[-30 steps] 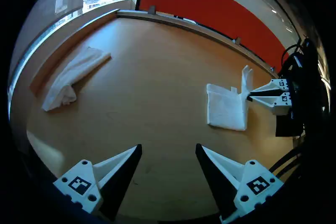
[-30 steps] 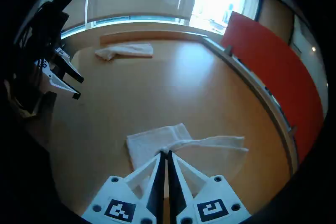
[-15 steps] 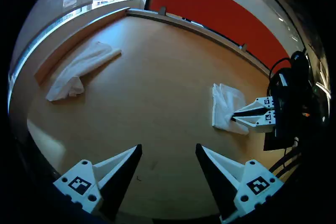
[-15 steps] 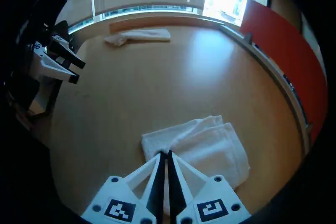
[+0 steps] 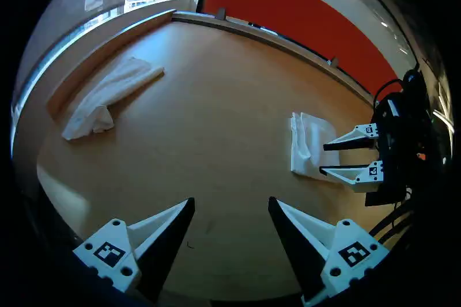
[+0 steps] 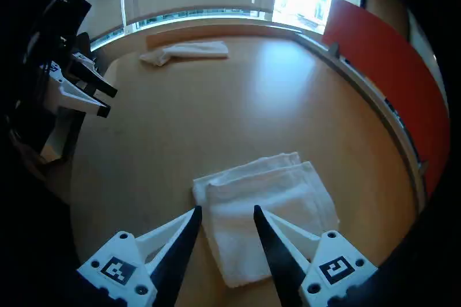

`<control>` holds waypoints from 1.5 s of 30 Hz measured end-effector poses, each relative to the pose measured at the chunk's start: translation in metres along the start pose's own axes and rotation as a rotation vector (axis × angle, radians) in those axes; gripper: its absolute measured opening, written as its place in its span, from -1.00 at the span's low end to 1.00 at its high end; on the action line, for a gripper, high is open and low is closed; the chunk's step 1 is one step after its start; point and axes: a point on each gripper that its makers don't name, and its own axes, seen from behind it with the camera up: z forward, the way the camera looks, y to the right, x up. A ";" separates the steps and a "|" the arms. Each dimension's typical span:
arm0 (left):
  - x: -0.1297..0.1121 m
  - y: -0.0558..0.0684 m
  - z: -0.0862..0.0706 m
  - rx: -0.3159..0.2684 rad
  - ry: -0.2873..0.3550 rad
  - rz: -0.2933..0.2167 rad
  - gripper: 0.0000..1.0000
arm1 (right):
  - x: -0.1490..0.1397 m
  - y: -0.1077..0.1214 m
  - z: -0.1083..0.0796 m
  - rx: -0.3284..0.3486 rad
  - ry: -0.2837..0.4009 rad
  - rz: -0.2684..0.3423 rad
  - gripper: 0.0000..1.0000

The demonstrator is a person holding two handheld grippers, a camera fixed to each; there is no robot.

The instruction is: Fold towel

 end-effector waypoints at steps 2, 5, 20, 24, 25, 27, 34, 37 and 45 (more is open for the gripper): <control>0.000 0.001 0.000 -0.001 0.000 -0.002 0.89 | -0.002 0.000 -0.001 -0.004 0.000 0.005 0.38; -0.001 0.002 0.000 -0.003 -0.002 -0.002 0.89 | -0.005 0.000 -0.004 -0.010 -0.001 0.013 0.38; -0.003 0.008 0.000 -0.016 -0.004 -0.008 0.90 | -0.043 0.006 -0.027 -0.065 -0.029 0.076 0.38; -0.002 0.009 0.001 -0.018 -0.005 -0.006 0.90 | -0.057 0.007 -0.035 -0.082 -0.041 0.098 0.38; -0.002 0.010 0.001 -0.018 -0.005 -0.003 0.90 | -0.060 0.007 -0.037 -0.085 -0.044 0.102 0.38; -0.002 0.010 0.001 -0.018 -0.005 0.003 0.90 | -0.067 0.008 -0.039 -0.091 -0.051 0.111 0.38; -0.004 0.013 0.001 -0.020 -0.008 0.007 0.89 | -0.081 0.006 -0.042 -0.101 -0.068 0.132 0.38; -0.006 0.013 0.001 -0.020 -0.009 0.007 0.89 | -0.087 0.004 -0.042 -0.102 -0.080 0.140 0.38; -0.008 0.014 0.001 -0.022 -0.010 0.005 0.89 | -0.099 0.001 -0.039 -0.104 -0.098 0.166 0.32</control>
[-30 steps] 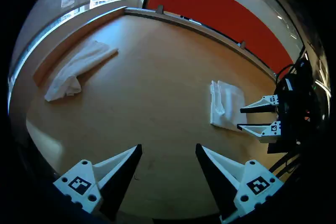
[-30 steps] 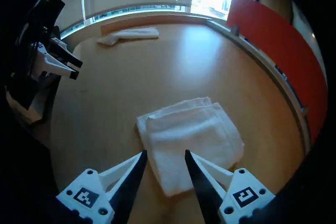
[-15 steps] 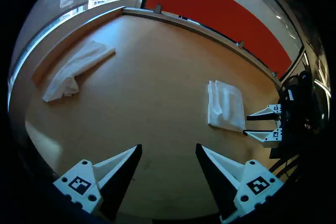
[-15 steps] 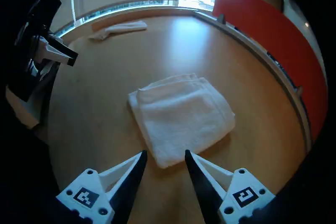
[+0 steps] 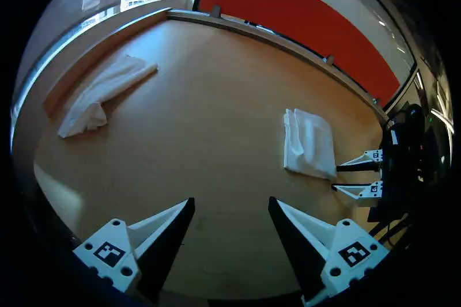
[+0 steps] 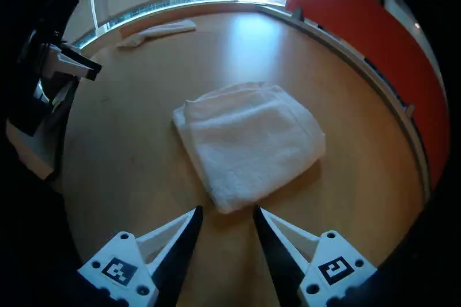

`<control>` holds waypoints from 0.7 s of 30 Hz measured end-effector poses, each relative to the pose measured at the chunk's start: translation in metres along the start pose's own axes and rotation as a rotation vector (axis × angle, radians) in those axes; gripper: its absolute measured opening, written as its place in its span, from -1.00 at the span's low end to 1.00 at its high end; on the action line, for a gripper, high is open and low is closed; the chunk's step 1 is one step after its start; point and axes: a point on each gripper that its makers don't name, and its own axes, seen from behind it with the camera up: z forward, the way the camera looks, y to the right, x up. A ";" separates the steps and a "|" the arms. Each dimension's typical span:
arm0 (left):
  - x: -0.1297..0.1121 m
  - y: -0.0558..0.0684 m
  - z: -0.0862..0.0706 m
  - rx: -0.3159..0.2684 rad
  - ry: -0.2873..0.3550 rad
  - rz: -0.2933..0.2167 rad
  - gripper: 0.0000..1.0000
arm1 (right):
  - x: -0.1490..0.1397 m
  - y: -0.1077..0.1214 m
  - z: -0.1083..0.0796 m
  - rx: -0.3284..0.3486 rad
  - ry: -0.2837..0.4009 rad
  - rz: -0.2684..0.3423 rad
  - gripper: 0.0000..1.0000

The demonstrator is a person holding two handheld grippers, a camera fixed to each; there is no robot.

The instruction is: Fold towel

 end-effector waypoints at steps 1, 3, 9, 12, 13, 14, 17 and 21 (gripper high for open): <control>0.000 0.000 0.000 0.000 0.000 0.000 0.90 | 0.000 0.000 0.001 -0.001 0.000 0.003 0.29; -0.001 0.000 0.000 0.001 -0.001 0.001 0.90 | 0.000 0.001 0.003 -0.004 0.000 0.009 0.26; -0.001 0.001 0.000 -0.001 -0.002 0.001 0.90 | 0.002 -0.001 0.007 0.003 0.003 0.029 -0.20; -0.002 0.001 0.000 -0.001 -0.003 0.002 0.89 | 0.002 -0.002 0.007 0.006 0.005 0.041 -0.42; -0.002 0.001 0.000 -0.002 -0.004 0.002 0.89 | 0.003 -0.002 0.007 0.005 0.006 0.044 -0.48; -0.002 0.001 0.000 -0.002 -0.005 0.003 0.89 | 0.003 -0.002 0.007 0.004 0.007 0.046 -0.54; -0.003 0.002 0.000 -0.003 -0.006 0.003 0.90 | 0.002 -0.003 0.006 0.002 0.009 0.051 -0.74; -0.002 0.002 0.000 -0.004 -0.007 0.005 0.90 | 0.002 -0.001 0.005 -0.010 0.011 0.054 -0.93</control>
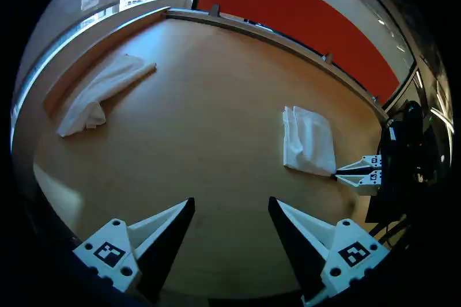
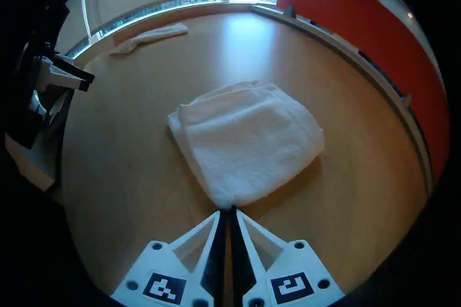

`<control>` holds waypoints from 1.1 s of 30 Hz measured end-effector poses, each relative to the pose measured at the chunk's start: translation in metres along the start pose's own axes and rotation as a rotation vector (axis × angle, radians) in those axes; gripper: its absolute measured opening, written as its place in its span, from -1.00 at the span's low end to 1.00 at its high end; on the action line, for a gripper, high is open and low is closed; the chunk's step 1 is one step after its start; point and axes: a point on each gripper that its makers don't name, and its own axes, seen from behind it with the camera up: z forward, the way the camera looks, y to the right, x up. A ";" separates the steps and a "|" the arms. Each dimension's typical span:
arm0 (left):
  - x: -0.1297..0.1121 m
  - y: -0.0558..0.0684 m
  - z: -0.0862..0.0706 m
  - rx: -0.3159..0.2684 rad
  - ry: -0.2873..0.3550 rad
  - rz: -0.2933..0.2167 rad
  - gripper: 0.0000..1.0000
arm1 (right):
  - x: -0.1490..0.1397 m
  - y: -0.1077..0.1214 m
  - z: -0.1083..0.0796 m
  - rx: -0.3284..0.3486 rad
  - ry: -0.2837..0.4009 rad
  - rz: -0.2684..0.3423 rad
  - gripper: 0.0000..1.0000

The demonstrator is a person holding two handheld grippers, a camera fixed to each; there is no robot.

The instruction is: Fold towel

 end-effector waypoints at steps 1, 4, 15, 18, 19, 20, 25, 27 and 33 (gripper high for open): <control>0.000 0.000 0.000 0.000 0.000 0.001 0.90 | 0.000 0.000 0.000 -0.001 0.001 0.001 -0.93; 0.001 0.000 0.000 -0.001 0.001 0.002 0.90 | 0.002 0.002 -0.001 -0.006 0.006 0.003 -0.95; 0.005 0.001 0.001 -0.006 0.007 0.012 0.90 | 0.024 0.014 -0.015 -0.038 0.051 -0.008 -0.95; 0.008 0.002 0.000 -0.009 0.012 0.014 0.90 | 0.038 0.017 -0.021 -0.045 0.076 -0.017 -0.95; 0.009 0.002 0.000 -0.010 0.013 0.015 0.90 | 0.044 0.019 -0.024 -0.048 0.086 -0.021 -0.96; 0.010 0.003 0.000 -0.011 0.015 0.015 0.89 | 0.049 0.020 -0.026 -0.052 0.095 -0.025 -0.96; 0.015 0.005 -0.002 -0.017 0.025 0.020 0.90 | 0.076 0.027 -0.039 -0.071 0.141 -0.053 -0.96; 0.018 0.006 -0.003 -0.019 0.030 0.023 0.90 | 0.087 0.030 -0.044 -0.080 0.157 -0.065 -0.96; 0.026 0.012 -0.004 -0.029 0.045 0.033 0.90 | 0.119 0.039 -0.063 -0.111 0.213 -0.098 -0.96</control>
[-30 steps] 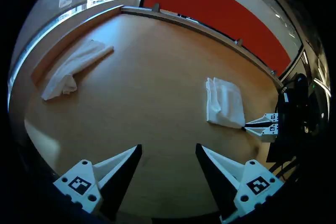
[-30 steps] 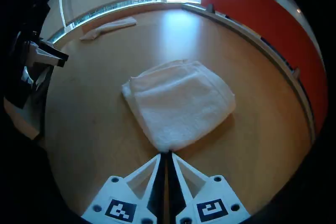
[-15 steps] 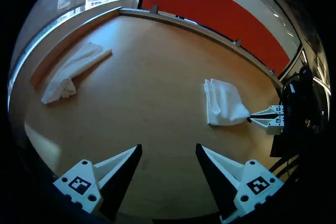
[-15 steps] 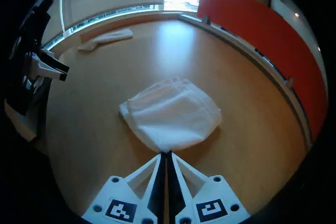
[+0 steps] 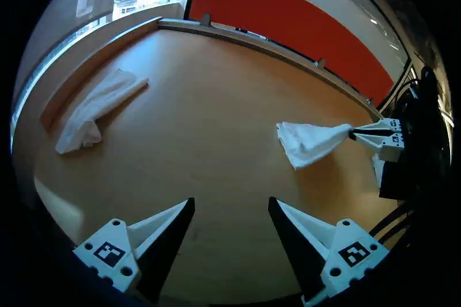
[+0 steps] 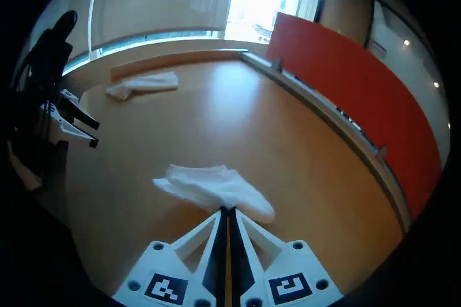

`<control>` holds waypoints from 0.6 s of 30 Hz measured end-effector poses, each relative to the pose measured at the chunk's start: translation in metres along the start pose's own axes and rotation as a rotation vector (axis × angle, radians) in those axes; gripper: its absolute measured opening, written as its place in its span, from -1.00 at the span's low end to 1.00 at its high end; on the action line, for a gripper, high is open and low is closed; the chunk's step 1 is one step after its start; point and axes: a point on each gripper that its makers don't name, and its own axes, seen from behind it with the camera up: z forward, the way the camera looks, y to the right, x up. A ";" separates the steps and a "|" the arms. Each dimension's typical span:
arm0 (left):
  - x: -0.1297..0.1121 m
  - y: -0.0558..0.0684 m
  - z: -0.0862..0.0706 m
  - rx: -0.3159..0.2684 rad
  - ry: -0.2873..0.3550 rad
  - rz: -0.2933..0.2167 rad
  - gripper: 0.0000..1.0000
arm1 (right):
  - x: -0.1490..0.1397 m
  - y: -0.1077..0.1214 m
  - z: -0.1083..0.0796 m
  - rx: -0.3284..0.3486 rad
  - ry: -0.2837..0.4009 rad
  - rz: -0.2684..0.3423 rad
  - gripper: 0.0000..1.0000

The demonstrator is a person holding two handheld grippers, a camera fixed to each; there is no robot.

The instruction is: Fold towel

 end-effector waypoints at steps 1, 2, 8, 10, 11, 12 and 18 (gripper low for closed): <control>0.001 0.001 0.000 -0.002 0.002 0.001 0.90 | 0.006 0.002 -0.002 -0.005 0.010 -0.005 -0.96; 0.002 0.002 0.000 -0.003 0.004 0.001 0.90 | 0.011 0.004 -0.004 -0.009 0.020 -0.009 -0.96; 0.008 0.006 -0.001 -0.011 0.014 0.009 0.90 | 0.039 0.015 -0.018 -0.033 0.069 -0.032 -0.96; 0.010 0.007 -0.001 -0.014 0.016 0.012 0.90 | 0.046 0.017 -0.023 -0.040 0.081 -0.037 -0.96; 0.010 0.008 -0.001 -0.015 0.017 0.014 0.90 | 0.048 0.018 -0.025 -0.043 0.085 -0.040 -0.96; 0.010 0.009 -0.001 -0.016 0.018 0.015 0.90 | 0.051 0.020 -0.027 -0.047 0.090 -0.042 -0.96; 0.012 0.013 -0.001 -0.025 0.021 0.020 0.89 | 0.055 0.026 -0.037 -0.067 0.101 -0.047 -0.96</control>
